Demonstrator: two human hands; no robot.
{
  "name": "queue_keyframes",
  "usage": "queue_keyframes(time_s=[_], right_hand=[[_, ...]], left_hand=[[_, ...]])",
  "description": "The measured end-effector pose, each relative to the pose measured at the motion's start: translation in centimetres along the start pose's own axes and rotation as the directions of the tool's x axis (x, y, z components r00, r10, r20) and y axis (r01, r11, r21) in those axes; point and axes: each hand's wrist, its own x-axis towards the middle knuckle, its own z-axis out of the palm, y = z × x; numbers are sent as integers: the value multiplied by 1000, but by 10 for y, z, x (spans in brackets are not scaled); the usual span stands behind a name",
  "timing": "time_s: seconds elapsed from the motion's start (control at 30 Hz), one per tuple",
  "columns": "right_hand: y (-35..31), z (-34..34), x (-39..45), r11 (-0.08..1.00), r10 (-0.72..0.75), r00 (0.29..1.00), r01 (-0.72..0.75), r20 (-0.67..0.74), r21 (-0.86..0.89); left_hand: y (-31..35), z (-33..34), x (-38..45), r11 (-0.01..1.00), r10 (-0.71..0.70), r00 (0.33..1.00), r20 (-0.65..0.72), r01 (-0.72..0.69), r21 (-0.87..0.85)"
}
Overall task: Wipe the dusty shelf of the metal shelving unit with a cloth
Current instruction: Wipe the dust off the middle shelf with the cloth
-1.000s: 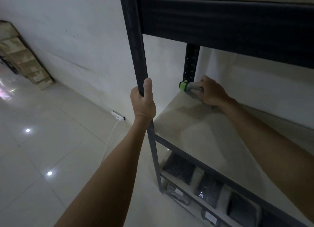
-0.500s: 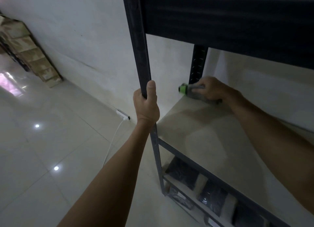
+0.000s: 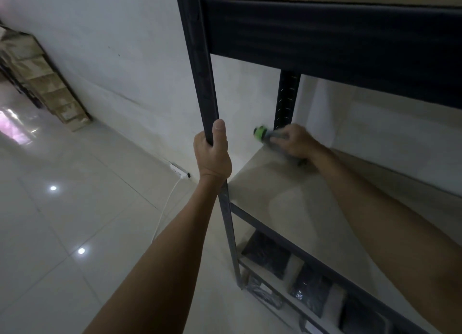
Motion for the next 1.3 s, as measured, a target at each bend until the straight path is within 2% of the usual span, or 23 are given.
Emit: queue_keyframes(time_s=[0.07, 0.17, 0.3, 0.4, 0.43, 0.53, 0.57, 0.6, 0.67, 0.73, 0.8, 0.9, 0.97, 1.03, 1.13, 1.2, 1.3], right_hand=[[-11, 24, -10, 995, -10, 999, 14, 43, -95], [-36, 38, -41, 975, -113, 979, 142, 168, -170], [-49, 41, -87, 948, -293, 917, 316, 270, -46], [-47, 20, -85, 946, -304, 844, 321, 442, 39], [-46, 15, -79, 954, -285, 851, 298, 442, 41], [-44, 23, -66, 973, -220, 942, 231, 253, -11], [-44, 33, -69, 976, -203, 953, 214, 223, -28], [-46, 40, -76, 973, -220, 947, 231, 233, -19], [-48, 45, -91, 951, -303, 895, 306, 326, 43], [-49, 34, -95, 941, -321, 847, 336, 423, 41], [-48, 26, -87, 954, -272, 861, 299, 429, 5], [-42, 38, -82, 978, -208, 959, 206, 193, 31], [-39, 51, -98, 983, -179, 975, 183, 131, -24], [-48, 55, -121, 981, -191, 960, 189, 205, 28], [-65, 45, -154, 962, -208, 892, 112, 402, 250], [-63, 29, -153, 953, -203, 880, 76, 429, 294], [-45, 6, -118, 980, -97, 984, 69, 146, 188]], left_hand=[[-1, 0, 0, 1000, -6, 1000, -3, 6, 14], [-1, 0, 0, 999, -1, 1000, -15, 1, 34], [4, 1, -3, 1000, 3, 1000, -4, -3, 14], [8, 1, -4, 1000, 5, 1000, 3, -5, 1], [9, 2, -5, 1000, 5, 1000, 4, -5, -2], [10, 2, -5, 1000, 3, 1000, -3, -3, -14], [10, 2, -5, 1000, 4, 1000, -7, -4, -11], [10, 2, -5, 1000, 5, 1000, -6, -5, -9], [11, 2, -6, 1000, 8, 1000, 9, -7, -15], [12, 1, -6, 1000, 0, 1000, 16, 0, -25], [12, 2, -6, 1000, -6, 1000, 0, 6, -22], [11, 2, -7, 1000, 8, 1000, -22, -8, -2], [10, 1, -7, 1000, 2, 1000, -10, -3, -4], [10, 1, -5, 1000, -7, 1000, -8, 7, -18], [10, 0, -5, 999, -13, 1000, 6, 13, -29], [9, 0, -5, 999, -16, 1000, 7, 16, -29], [8, 0, -5, 999, -39, 999, -3, 39, -24]])
